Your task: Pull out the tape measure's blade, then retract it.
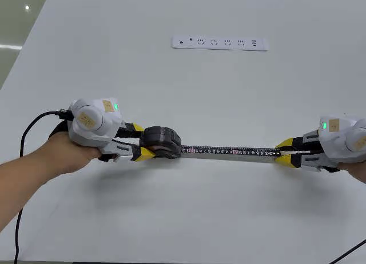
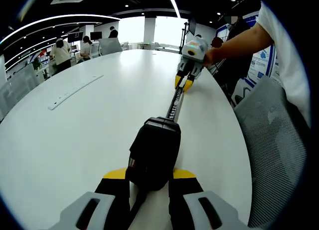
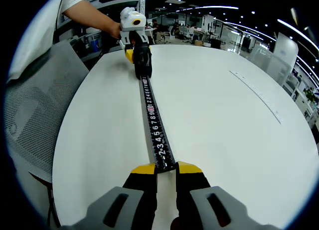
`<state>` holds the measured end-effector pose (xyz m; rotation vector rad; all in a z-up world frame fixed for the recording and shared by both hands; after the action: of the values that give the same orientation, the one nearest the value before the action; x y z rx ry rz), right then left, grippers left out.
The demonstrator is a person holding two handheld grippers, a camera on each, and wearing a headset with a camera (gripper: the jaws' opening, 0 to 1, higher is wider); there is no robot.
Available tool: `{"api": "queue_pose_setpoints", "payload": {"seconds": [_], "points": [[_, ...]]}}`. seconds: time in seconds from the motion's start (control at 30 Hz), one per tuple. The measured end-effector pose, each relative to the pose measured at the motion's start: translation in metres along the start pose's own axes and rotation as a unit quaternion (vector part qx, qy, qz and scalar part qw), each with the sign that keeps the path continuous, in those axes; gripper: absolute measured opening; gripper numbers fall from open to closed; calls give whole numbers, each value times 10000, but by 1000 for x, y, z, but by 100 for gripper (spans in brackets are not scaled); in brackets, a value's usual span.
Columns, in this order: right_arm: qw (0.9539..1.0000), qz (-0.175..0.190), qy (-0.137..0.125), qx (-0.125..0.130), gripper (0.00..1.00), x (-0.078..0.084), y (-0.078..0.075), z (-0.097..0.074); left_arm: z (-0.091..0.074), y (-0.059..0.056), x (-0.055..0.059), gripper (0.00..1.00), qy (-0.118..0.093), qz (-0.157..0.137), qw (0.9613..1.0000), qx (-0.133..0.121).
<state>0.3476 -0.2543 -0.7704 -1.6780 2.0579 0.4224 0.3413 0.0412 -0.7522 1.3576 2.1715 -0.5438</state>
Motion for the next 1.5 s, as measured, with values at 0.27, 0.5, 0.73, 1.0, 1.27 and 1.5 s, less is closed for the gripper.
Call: {"api": "queue_pose_setpoints", "payload": {"seconds": [0.27, 0.5, 0.73, 1.0, 1.27, 1.5], "points": [[9999, 84, 76, -2, 9, 10, -1, -4, 0, -1, 0, 26, 8, 12, 10000, -1], [9998, 201, 49, 15, 9, 11, -3, -3, 0, -1, -2, 26, 10, 157, 9999, -54], [9995, 299, 23, -25, 9, 10, -3, -2, 1, -1, -2, 27, 55, 85, 9999, -88], [9995, 315, 41, -18, 10, 10, 0, -2, 1, -3, -3, 27, 115, 151, 9997, -152], [9996, 280, 88, 33, 11, 10, 0, -1, 0, -2, -2, 28, 137, 101, 9996, -223], [9993, 344, 133, -27, 13, 11, 2, -2, 0, -1, -2, 31, 122, -5, 9995, -289]]}}
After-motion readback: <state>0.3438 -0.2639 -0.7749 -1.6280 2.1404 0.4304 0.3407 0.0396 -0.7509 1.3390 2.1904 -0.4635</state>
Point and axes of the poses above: the centre of the closed fingertips' face, and the gripper's own axes: z roughly forward along the fingers, y roughly to its left, x roughly out of its underside, the point moved 2 cm from there along -z, roughly backward along the fingers, and after that the axes turned 10 degrees about y, right-handed, at the moved point
